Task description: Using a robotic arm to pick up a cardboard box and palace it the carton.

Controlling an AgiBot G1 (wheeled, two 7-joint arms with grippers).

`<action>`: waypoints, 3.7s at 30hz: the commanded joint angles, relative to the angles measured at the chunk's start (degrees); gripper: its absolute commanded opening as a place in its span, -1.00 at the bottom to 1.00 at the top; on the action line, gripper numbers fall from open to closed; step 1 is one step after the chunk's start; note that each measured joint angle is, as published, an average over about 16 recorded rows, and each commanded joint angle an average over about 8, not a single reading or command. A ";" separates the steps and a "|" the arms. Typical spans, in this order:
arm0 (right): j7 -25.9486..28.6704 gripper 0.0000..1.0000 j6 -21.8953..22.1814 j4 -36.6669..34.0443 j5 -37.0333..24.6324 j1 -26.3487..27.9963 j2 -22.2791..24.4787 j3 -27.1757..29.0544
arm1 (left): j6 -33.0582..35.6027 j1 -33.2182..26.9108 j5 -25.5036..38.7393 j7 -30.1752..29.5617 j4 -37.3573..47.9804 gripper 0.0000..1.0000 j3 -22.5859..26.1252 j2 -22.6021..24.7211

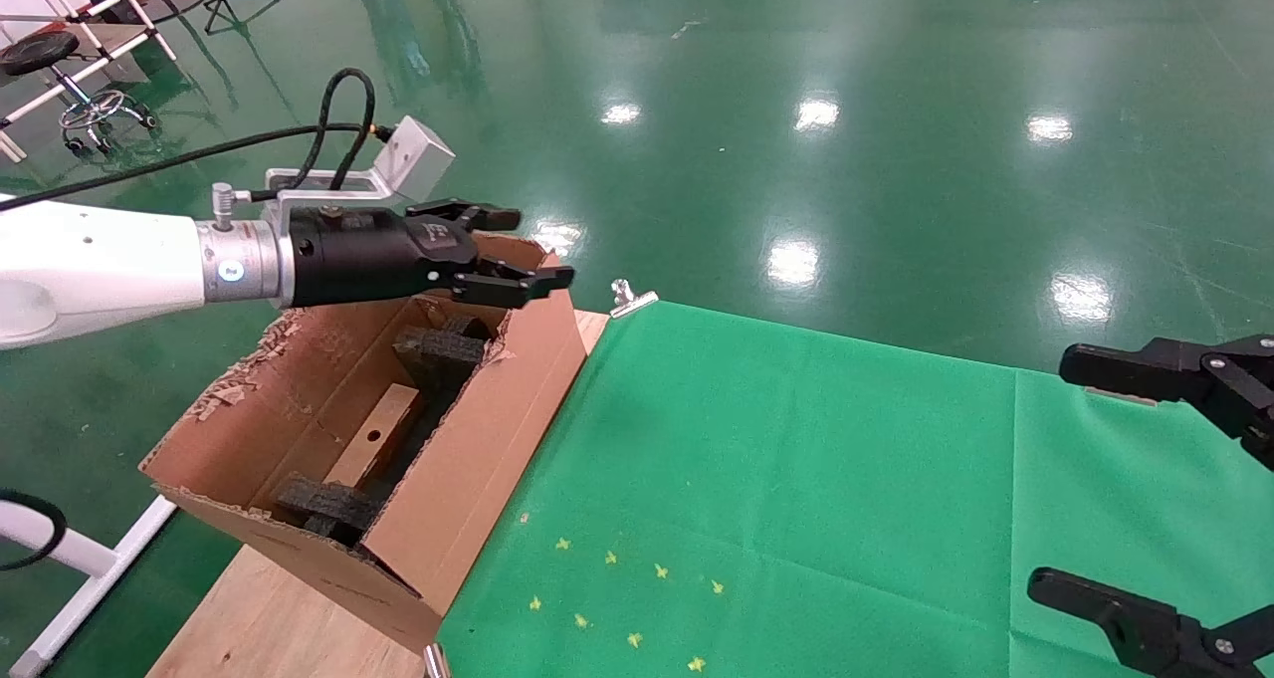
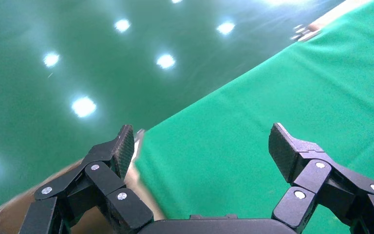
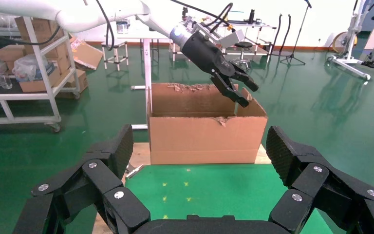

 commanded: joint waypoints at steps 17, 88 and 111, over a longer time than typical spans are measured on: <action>0.00 1.00 0.00 0.00 0.01 0.00 0.00 -0.01 | 7.90 12.56 -17.70 2.59 -18.19 1.00 -6.37 -2.87; -0.01 1.00 0.03 -0.02 0.03 -0.01 0.01 -0.01 | 15.19 24.22 -34.11 4.99 -35.03 1.00 -12.26 -5.52; -0.01 1.00 0.03 -0.02 0.01 -0.01 0.01 -0.01 | 15.18 24.16 -34.05 4.99 -34.96 1.00 -12.25 -5.52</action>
